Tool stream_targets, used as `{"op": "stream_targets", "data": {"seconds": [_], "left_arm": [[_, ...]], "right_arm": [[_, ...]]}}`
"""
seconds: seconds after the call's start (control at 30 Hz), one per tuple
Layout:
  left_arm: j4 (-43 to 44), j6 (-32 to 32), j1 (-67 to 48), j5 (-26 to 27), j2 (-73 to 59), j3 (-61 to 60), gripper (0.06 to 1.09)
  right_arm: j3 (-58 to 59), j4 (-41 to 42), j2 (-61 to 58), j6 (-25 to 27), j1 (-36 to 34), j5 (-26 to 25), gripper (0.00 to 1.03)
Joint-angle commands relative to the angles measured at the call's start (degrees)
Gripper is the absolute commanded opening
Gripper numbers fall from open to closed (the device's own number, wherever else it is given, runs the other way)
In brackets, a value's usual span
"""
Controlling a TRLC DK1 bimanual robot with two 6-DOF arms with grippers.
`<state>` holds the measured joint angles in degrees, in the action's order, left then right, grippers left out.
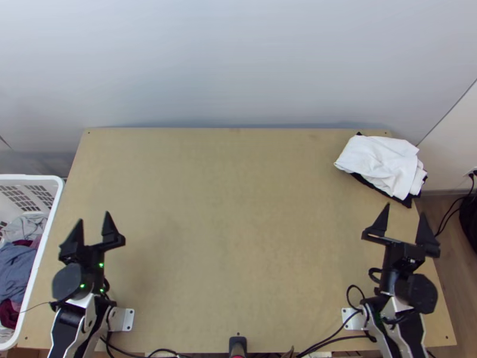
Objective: Fold the t-shirt
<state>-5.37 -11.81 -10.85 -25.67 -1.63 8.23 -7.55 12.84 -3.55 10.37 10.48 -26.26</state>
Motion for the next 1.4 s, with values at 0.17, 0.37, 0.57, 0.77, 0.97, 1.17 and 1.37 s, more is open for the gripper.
{"op": "stream_targets", "data": {"seconds": [0.17, 0.37, 0.57, 0.77, 0.97, 1.17, 1.37], "left_arm": [[8.09, 6.72, 20.96, 2.2, -28.69, 22.53, 1.04], [6.86, 4.34, 48.21, 18.02, -45.31, 32.2, 1.04], [4.4, 4.43, 63.41, 23.83, -60.33, 36.68, 1.04], [5.98, 4.52, 73.61, 24.18, -72.64, 38.0, 1.04], [6.16, 8.65, 81.96, 24.09, -87.05, 39.58, 1.03], [13.1, 10.85, 87.58, 24.09, -99.27, 40.99, 1.03], [9.67, 9.44, 87.84, 19.61, -110.87, 51.98, 1.03]], "right_arm": [[-27.25, -15.21, -27.65, -11.51, 9.91, -6.43, 0.98], [-35.95, -25.76, -30.99, -13.45, 11.14, -7.4, 0.98], [-45.01, -37.89, -32.04, -14.77, 11.23, -7.31, 0.98], [-53.27, -53.36, -39.43, -16.96, 11.76, -7.23, 0.98], [-54.85, -53.8, -40.48, -19.69, 11.76, -6.7, 0.98], [-52.92, -53.53, -39.78, -20.04, 11.67, -6.7, 0.98], [-51.07, -53.71, -38.2, -19.34, 11.76, -6.7, 0.98]]}}
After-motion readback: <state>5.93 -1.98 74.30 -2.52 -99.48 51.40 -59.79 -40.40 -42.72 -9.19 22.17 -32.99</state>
